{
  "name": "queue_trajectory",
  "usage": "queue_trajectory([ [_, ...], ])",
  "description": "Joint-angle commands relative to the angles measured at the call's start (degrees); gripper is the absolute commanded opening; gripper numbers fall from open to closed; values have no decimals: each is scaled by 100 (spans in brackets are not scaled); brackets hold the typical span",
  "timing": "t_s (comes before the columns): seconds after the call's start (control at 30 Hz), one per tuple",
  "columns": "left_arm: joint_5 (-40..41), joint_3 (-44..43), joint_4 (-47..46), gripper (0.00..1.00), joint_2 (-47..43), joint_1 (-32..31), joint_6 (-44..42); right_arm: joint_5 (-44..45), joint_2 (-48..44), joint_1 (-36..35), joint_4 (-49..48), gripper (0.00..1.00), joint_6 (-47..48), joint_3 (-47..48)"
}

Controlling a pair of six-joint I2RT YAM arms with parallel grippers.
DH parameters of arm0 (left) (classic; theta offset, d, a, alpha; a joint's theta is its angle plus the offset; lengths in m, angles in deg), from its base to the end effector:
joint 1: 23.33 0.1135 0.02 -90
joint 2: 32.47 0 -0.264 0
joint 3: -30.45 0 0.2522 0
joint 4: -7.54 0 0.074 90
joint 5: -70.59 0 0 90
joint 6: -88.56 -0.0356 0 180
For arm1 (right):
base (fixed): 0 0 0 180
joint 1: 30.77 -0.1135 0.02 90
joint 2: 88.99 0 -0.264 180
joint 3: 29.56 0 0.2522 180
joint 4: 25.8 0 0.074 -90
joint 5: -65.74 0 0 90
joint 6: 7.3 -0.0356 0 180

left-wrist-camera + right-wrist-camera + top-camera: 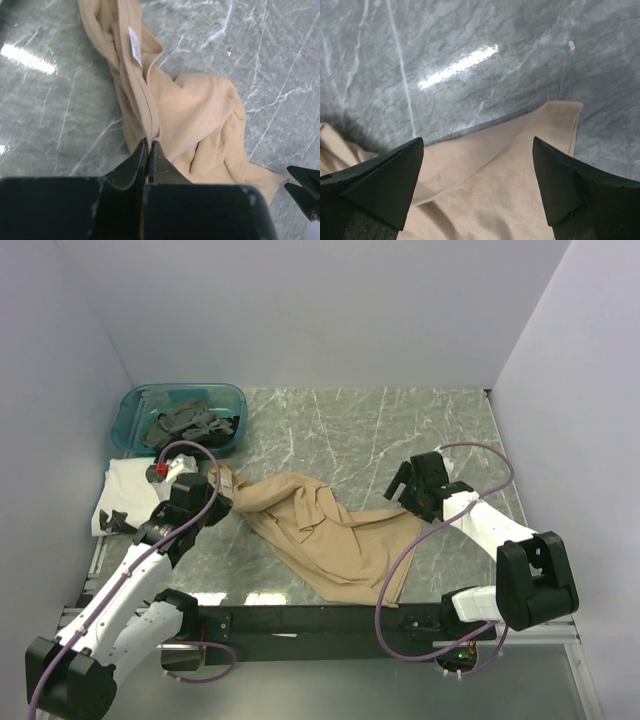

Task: Fold and stack the t-shirts
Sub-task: Flatten the tshirt out

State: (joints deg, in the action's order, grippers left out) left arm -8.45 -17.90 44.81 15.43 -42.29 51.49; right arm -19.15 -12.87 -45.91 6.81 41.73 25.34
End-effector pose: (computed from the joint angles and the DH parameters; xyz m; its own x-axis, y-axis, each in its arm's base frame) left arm 0.1747 -0.0529 0.2461 -0.4813 -0.6629 -0.5735 -0.3467 0.7449 -0.5701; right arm 0.2483 0.0639 0.1901 -0.7257 0.4802 -0.4928 0.3528 0.8746 0.3327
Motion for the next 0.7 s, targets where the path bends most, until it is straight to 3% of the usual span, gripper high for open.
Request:
queue_trajectory([
  [0.0,73,110,180,1,-272,-20,183,420,279,-77,-224,94,-218,227],
  [0.37,266,268,207,1,-756,-20,244,939,1098,-139,171,78,-464,614],
  [0.43,310,260,189,1,-773,-20,262,1036,1212,-130,259,72,-456,649],
  [0.47,319,260,163,1,-782,-20,262,1071,1230,-130,268,67,-464,640],
  [0.53,363,242,110,1,-782,-20,271,1107,1230,-130,154,41,-464,614],
  [0.57,406,225,75,1,-765,-20,297,1203,1221,-130,145,20,-456,631],
  [0.63,494,119,-4,1,-747,-20,280,1343,1212,-130,206,14,-377,754],
  [0.67,538,76,-39,1,-747,-20,271,1440,1213,-130,294,5,-350,815],
])
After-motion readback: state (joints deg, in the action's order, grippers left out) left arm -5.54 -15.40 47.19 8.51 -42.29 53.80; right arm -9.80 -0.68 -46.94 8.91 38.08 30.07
